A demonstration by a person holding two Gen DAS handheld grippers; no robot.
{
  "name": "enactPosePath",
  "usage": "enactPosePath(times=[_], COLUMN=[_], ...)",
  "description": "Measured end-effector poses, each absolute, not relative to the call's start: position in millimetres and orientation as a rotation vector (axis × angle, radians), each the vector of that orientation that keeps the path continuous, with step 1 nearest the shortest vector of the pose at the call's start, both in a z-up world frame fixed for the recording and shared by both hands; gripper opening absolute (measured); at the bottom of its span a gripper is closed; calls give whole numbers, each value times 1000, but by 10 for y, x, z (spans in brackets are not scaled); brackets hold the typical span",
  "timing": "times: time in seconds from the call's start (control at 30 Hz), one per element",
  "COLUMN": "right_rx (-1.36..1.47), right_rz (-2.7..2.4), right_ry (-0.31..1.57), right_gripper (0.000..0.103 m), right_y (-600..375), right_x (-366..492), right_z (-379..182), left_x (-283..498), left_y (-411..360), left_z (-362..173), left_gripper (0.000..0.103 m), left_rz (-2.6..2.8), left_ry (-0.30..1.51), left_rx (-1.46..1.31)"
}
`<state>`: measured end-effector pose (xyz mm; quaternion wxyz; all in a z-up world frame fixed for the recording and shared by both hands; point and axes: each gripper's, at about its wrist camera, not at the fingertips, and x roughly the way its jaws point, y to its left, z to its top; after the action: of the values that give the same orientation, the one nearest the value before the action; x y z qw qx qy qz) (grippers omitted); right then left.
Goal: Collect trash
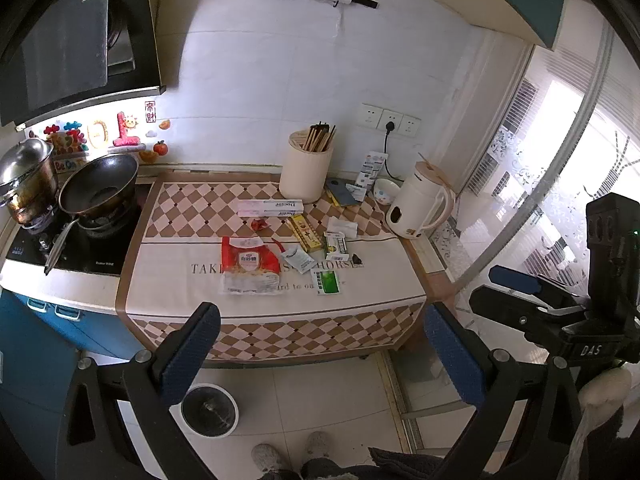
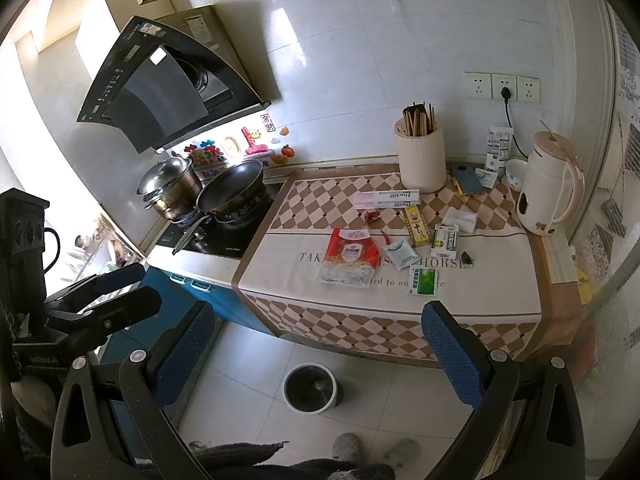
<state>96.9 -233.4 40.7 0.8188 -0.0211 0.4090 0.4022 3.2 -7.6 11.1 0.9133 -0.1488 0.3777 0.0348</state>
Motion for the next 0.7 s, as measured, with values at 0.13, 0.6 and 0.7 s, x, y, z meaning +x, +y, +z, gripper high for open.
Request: enactPosePath(times=[0.13, 0.6, 0.7], right_rx=[-46, -45, -48], right_rz=[855, 848, 849], right_ry=[871, 862, 864], right_gripper=[103, 103, 103], right_y=[-2324, -2407, -2403], right_x=[980, 930, 937], right_z=[420, 478, 477], left_x=[41, 77, 78], left_y=[-72, -110, -114], left_z=[118, 124, 120], left_gripper=[103, 103, 103], left_rz=[67, 58, 57], left_ry=[777, 775, 773], left_rx=[-305, -313, -315])
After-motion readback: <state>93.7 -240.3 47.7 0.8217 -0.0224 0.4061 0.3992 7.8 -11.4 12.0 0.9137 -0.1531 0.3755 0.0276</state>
